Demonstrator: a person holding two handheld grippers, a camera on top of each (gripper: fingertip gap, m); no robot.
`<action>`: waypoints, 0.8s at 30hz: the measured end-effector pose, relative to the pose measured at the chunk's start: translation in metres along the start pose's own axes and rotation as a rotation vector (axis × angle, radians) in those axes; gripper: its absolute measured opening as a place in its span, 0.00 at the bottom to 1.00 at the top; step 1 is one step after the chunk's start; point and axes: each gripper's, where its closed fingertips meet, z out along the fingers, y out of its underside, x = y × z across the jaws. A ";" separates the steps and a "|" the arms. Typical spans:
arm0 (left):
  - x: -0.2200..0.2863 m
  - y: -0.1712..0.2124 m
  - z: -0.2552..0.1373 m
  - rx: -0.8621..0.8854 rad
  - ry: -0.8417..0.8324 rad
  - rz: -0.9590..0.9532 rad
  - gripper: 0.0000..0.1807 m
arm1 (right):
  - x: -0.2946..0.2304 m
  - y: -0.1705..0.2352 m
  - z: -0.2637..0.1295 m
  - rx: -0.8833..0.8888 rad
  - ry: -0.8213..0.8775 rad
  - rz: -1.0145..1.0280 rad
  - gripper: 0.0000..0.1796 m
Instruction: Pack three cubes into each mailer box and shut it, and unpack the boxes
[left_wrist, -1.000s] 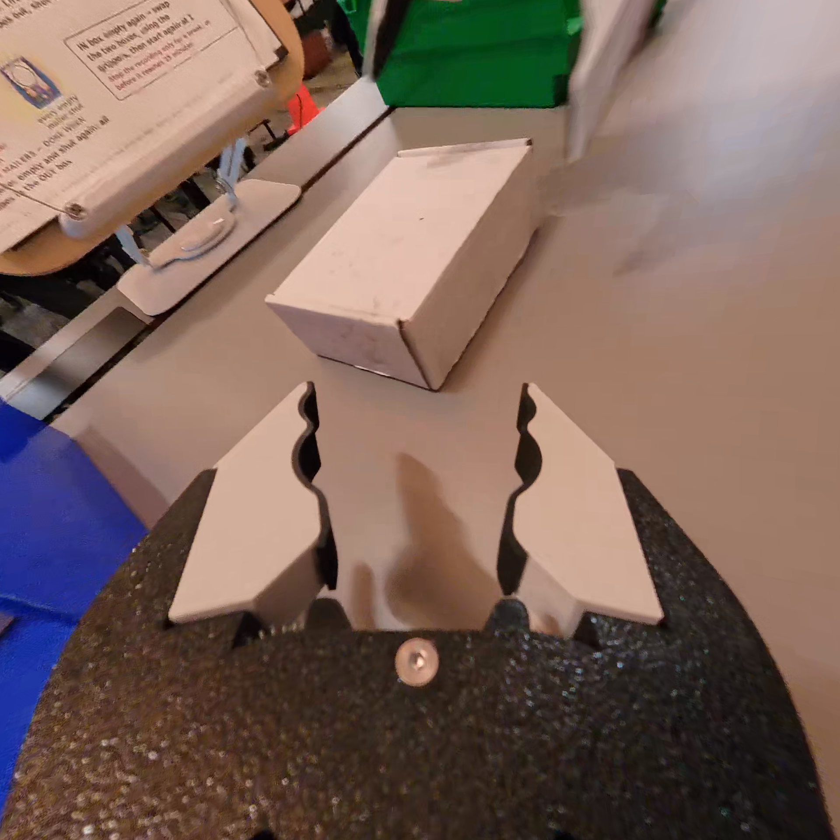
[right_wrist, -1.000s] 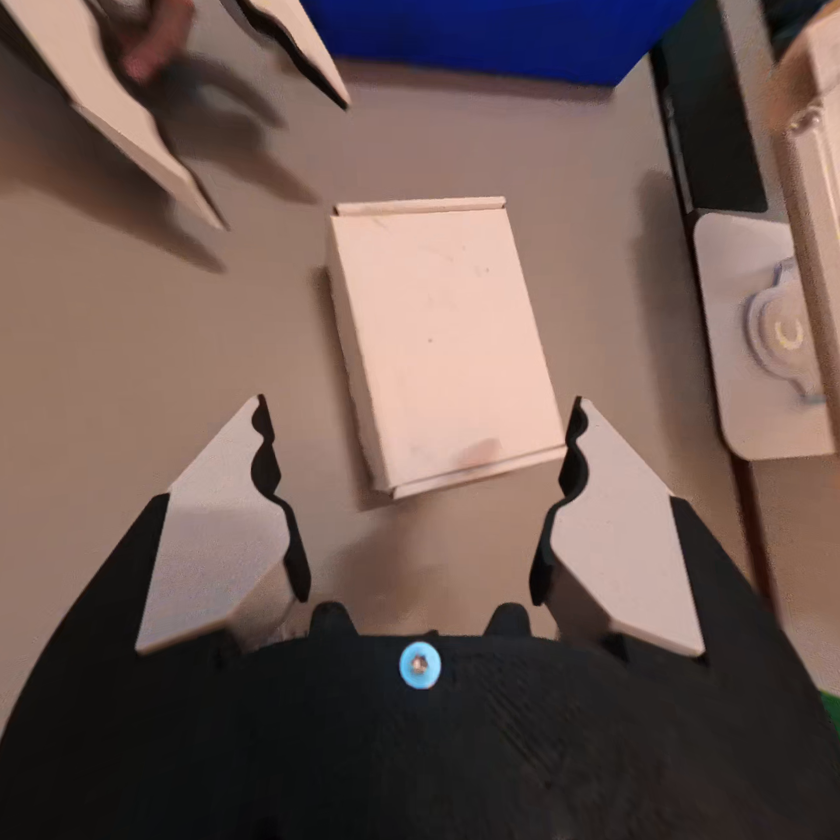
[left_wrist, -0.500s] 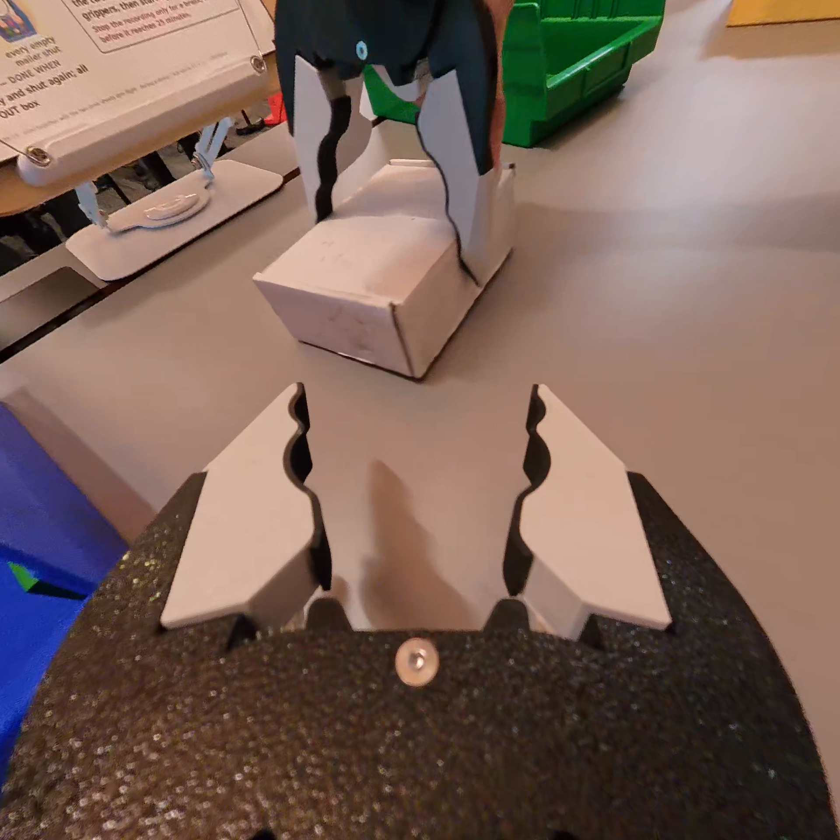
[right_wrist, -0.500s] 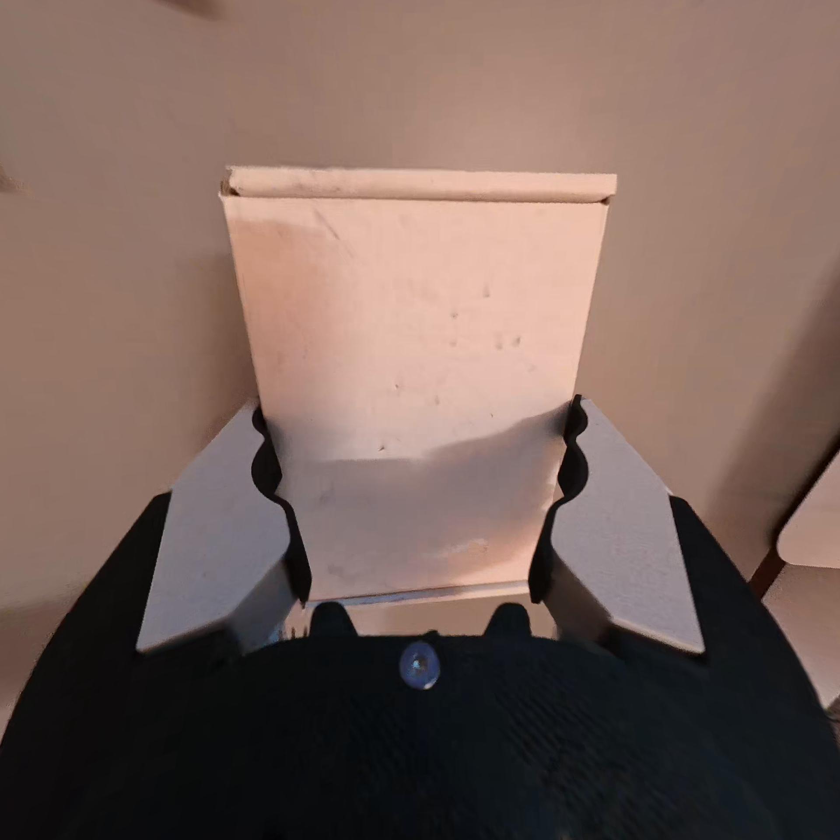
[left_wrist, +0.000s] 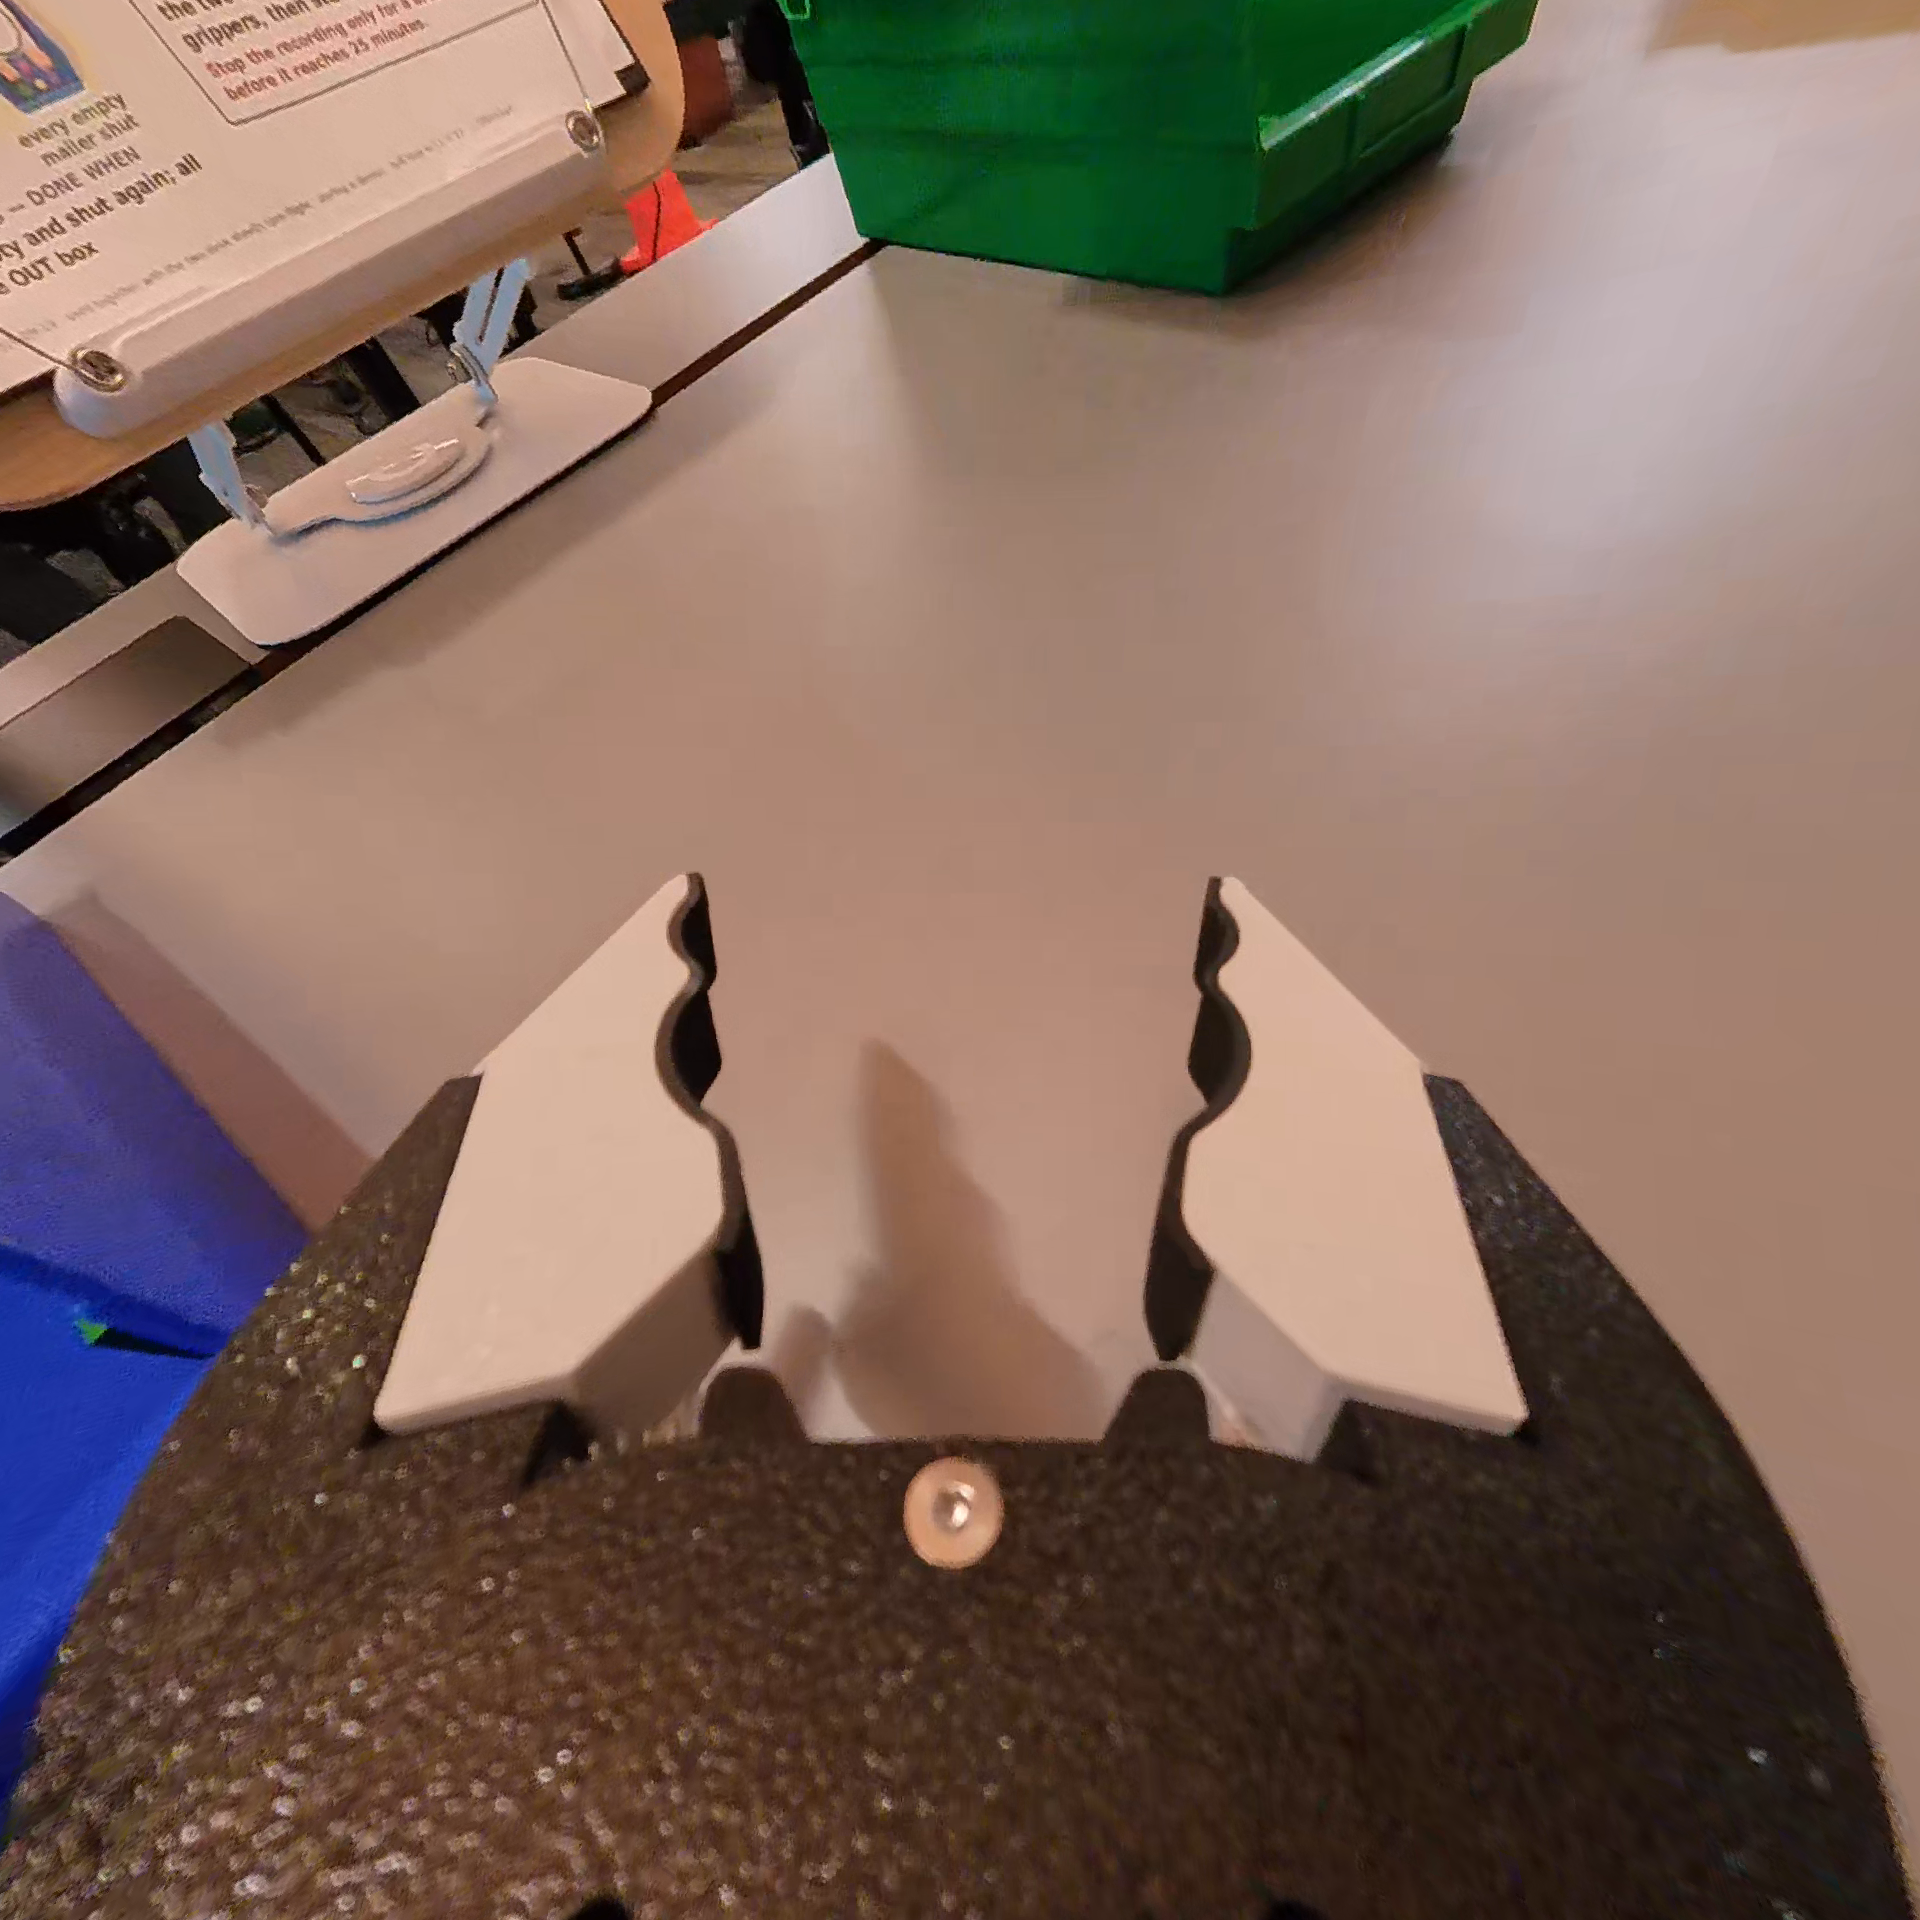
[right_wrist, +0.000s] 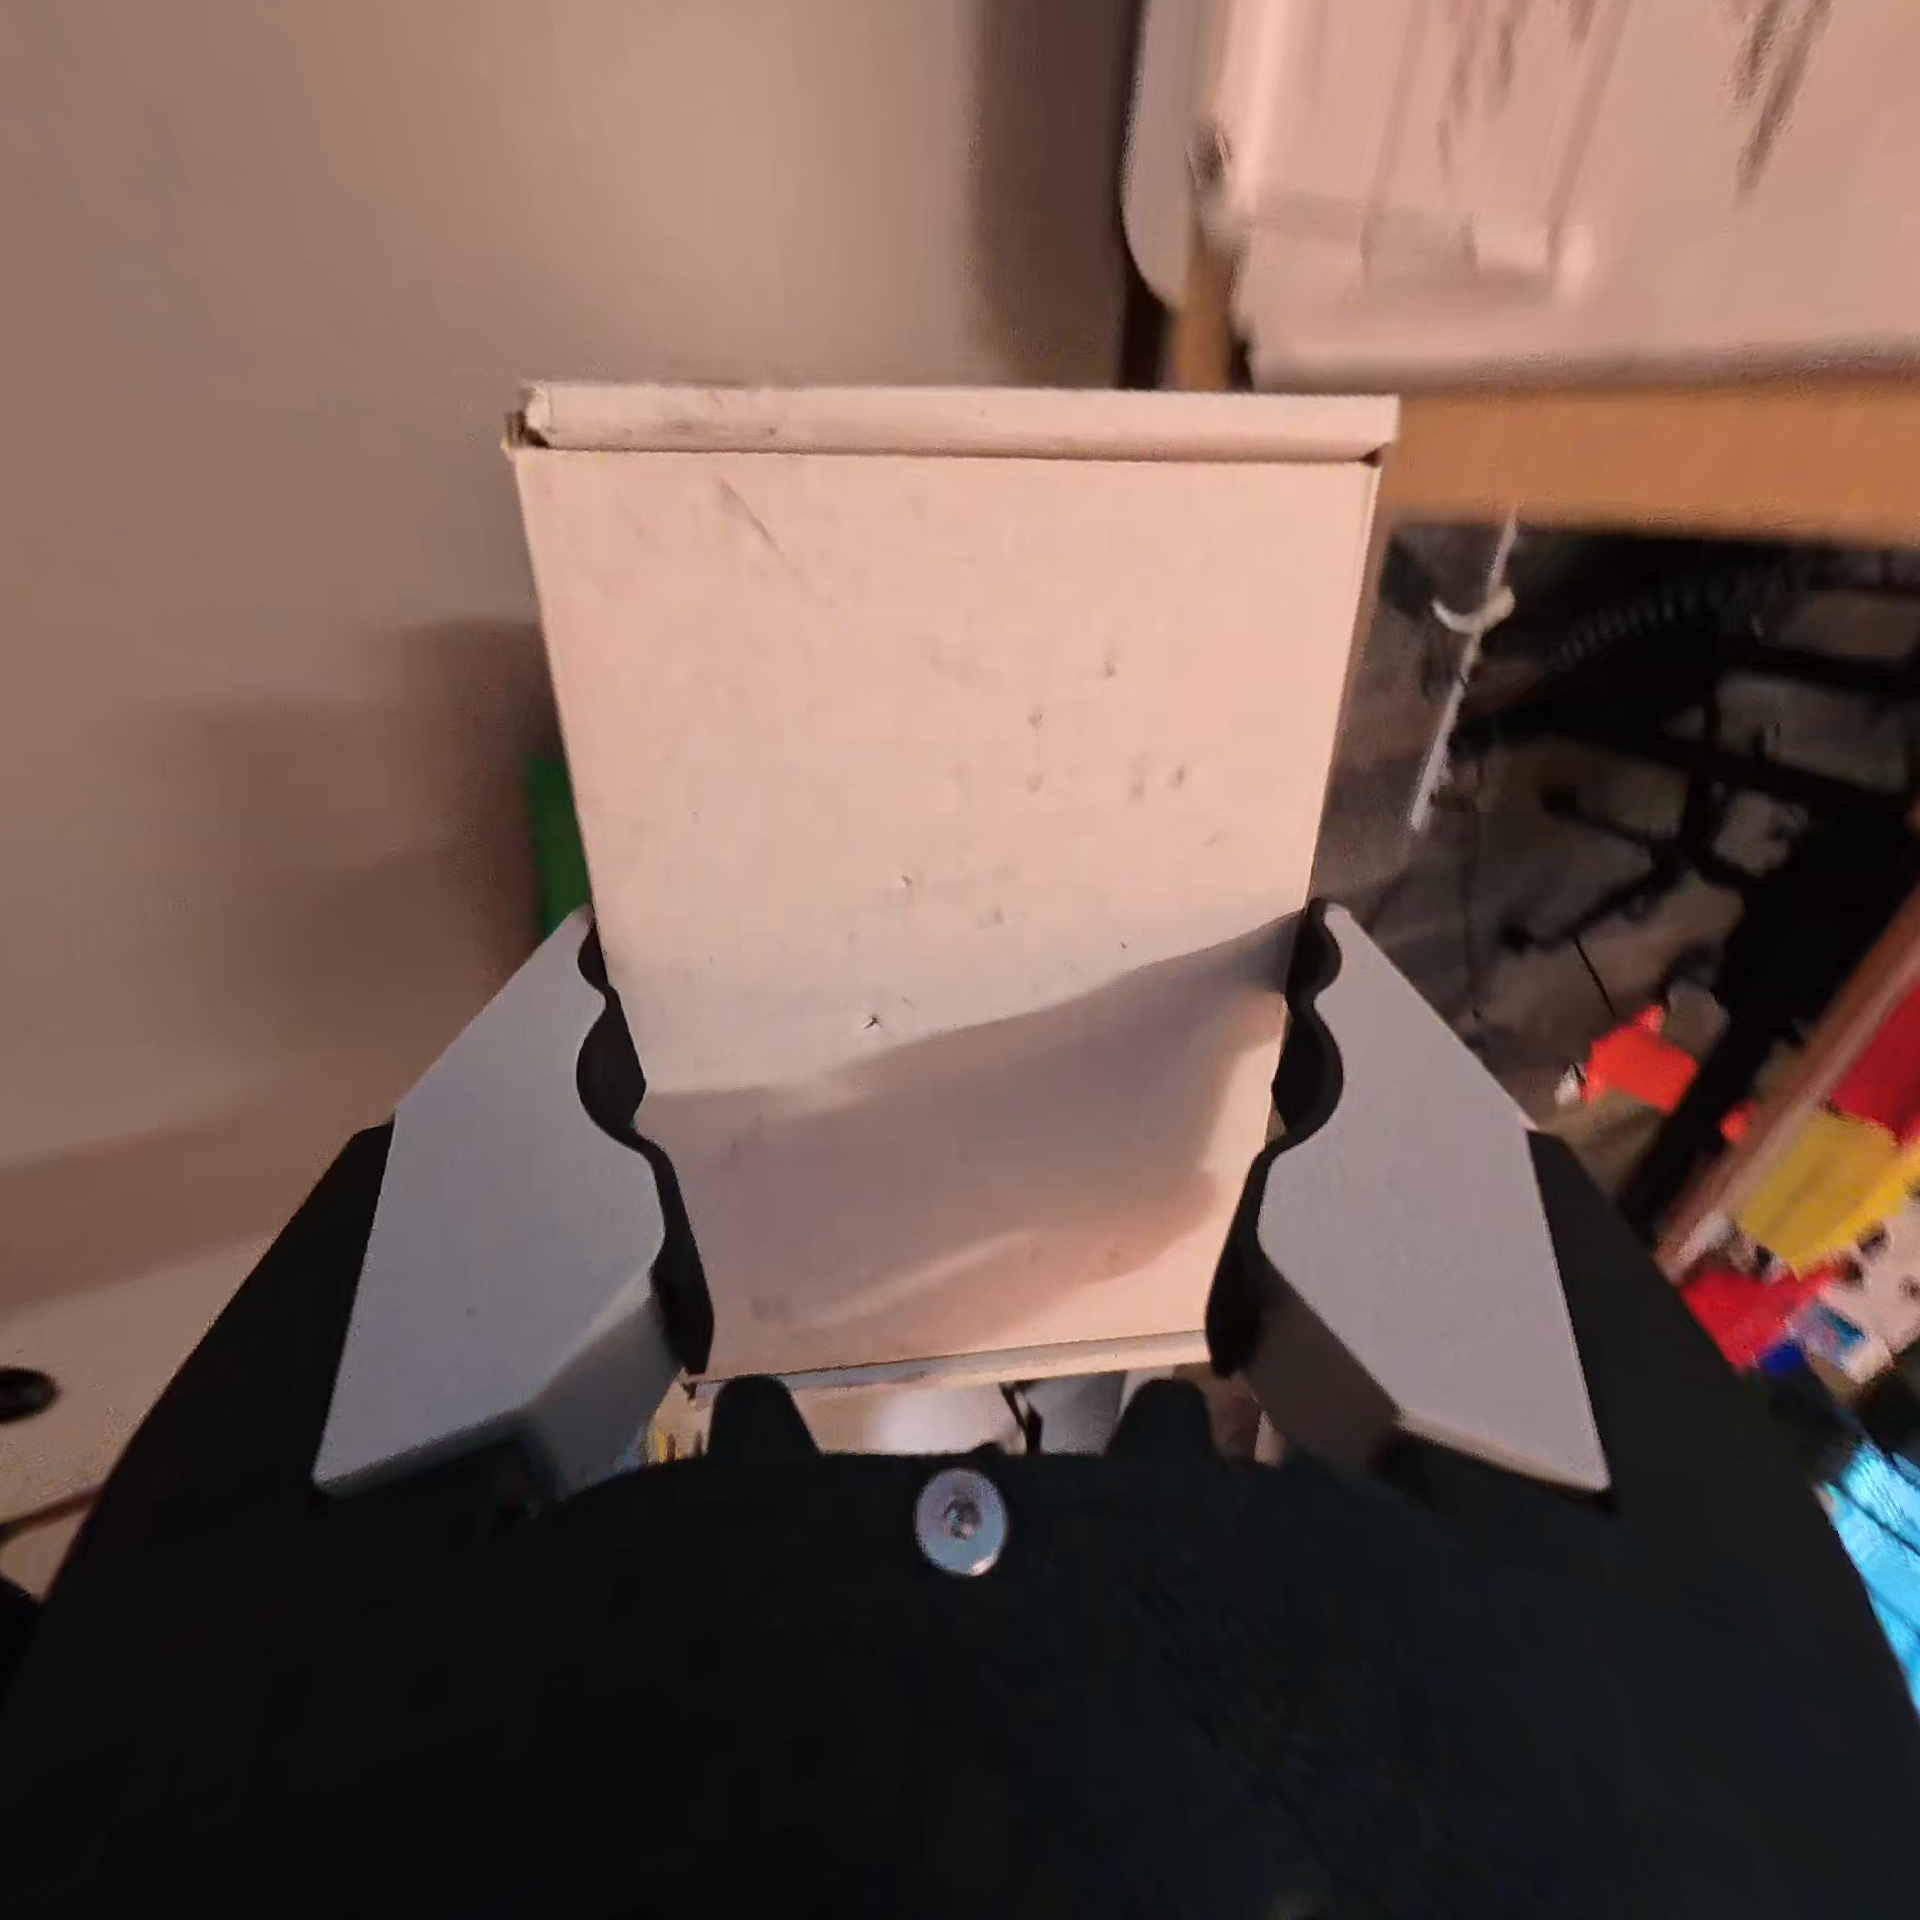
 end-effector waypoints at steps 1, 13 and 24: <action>0.001 0.001 0.001 -0.007 0.001 0.005 0.50 | 0.011 0.022 0.005 -0.034 0.026 0.013 0.70; 0.005 0.003 -0.003 -0.019 0.050 -0.051 0.47 | 0.041 0.119 0.152 0.035 -0.040 0.171 0.70; 0.007 0.007 0.000 -0.052 0.082 -0.076 0.47 | 0.032 0.152 0.223 -0.115 -0.114 0.106 0.70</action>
